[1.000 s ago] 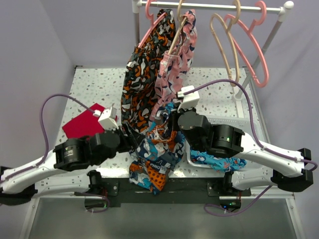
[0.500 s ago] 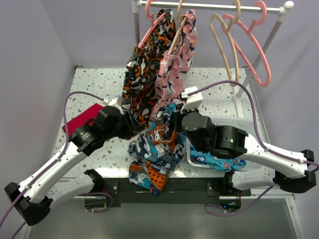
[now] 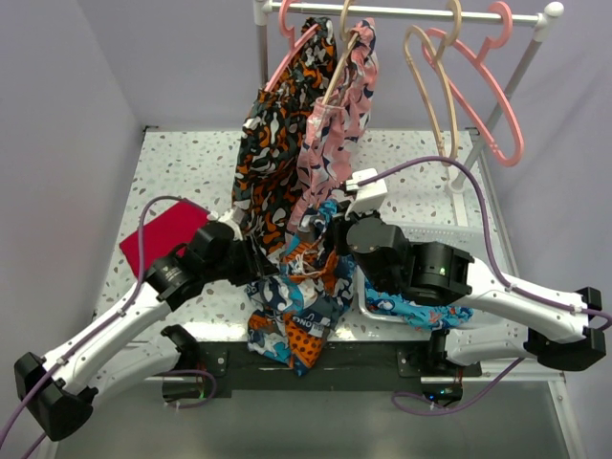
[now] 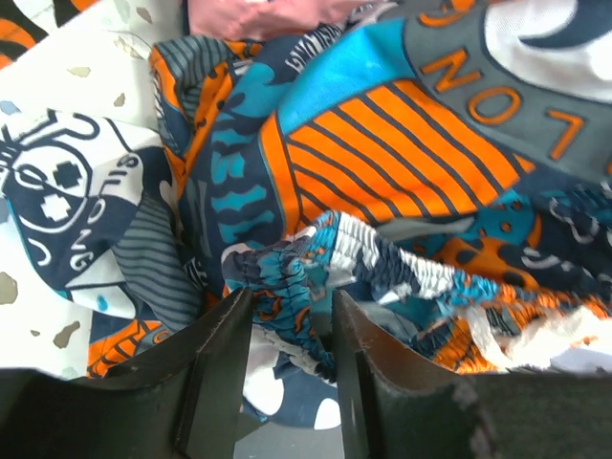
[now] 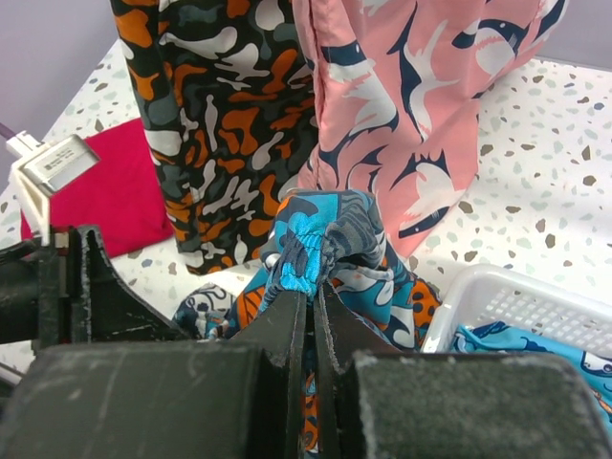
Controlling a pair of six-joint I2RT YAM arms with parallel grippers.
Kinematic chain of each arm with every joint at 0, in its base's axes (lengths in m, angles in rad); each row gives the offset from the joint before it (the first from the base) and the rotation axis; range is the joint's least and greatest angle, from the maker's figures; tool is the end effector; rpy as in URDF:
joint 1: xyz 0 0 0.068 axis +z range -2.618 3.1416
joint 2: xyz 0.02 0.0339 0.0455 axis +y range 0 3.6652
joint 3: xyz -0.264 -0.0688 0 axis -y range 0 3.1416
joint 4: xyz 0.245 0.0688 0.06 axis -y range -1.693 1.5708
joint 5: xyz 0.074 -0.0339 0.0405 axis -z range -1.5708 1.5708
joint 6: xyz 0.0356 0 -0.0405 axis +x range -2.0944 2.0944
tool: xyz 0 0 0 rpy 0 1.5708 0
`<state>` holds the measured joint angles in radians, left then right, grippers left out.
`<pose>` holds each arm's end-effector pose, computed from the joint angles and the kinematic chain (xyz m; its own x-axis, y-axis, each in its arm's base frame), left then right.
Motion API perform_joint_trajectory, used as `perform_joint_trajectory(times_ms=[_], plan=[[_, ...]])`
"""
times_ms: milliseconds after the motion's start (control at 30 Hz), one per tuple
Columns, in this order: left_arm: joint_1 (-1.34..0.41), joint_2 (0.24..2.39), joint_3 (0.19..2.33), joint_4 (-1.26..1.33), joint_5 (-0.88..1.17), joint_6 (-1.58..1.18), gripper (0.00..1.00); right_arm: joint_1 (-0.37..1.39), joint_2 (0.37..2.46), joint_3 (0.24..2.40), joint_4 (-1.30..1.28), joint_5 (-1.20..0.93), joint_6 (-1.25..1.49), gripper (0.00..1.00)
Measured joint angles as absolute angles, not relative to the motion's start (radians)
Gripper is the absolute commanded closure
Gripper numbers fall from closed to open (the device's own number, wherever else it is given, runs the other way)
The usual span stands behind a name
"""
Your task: Place the shorts on the hanger
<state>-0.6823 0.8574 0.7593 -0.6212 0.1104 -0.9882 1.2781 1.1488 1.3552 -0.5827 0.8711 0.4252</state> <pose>0.1366 -0.1161 0.2768 -0.8584 -0.3719 -0.3533 -0.0468 0.7426 -0.6681 0.0923 0.2119 0.4277 -0.2663 0.0371 -0.9632 -0.3309 0.9350 0.1275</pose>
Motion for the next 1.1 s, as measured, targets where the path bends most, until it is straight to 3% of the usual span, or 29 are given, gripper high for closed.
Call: perform_joint_trajectory(times_ms=[200, 467, 667, 700, 833, 1100], plan=[[-0.704, 0.781, 0.662, -0.585, 0.130, -1.023, 0.66, 1.278, 1.150, 1.346, -0.581, 0.872, 0.423, 1.00], [-0.853, 0.768, 0.554, -0.553, 0.108, -1.098, 0.69, 1.278, 1.153, 1.338, -0.580, 0.872, 0.422, 1.00], [-0.859, 0.765, 0.548, -0.524, 0.039, -1.102, 1.00, 1.279, 1.153, 1.337, -0.581, 0.873, 0.422, 1.00], [-0.859, 0.769, 0.566, -0.543, 0.009, -1.083, 1.00, 1.279, 1.153, 1.337, -0.582, 0.874, 0.422, 1.00], [-0.860, 0.807, 0.768, -0.676, -0.185, -0.952, 1.00, 1.279, 1.147, 1.338, -0.585, 0.881, 0.421, 1.00], [-0.860, 0.884, 1.432, -0.854, -0.537, -0.624, 1.00, 1.279, 1.098, 1.441, -0.598, 0.879, 0.388, 1.00]])
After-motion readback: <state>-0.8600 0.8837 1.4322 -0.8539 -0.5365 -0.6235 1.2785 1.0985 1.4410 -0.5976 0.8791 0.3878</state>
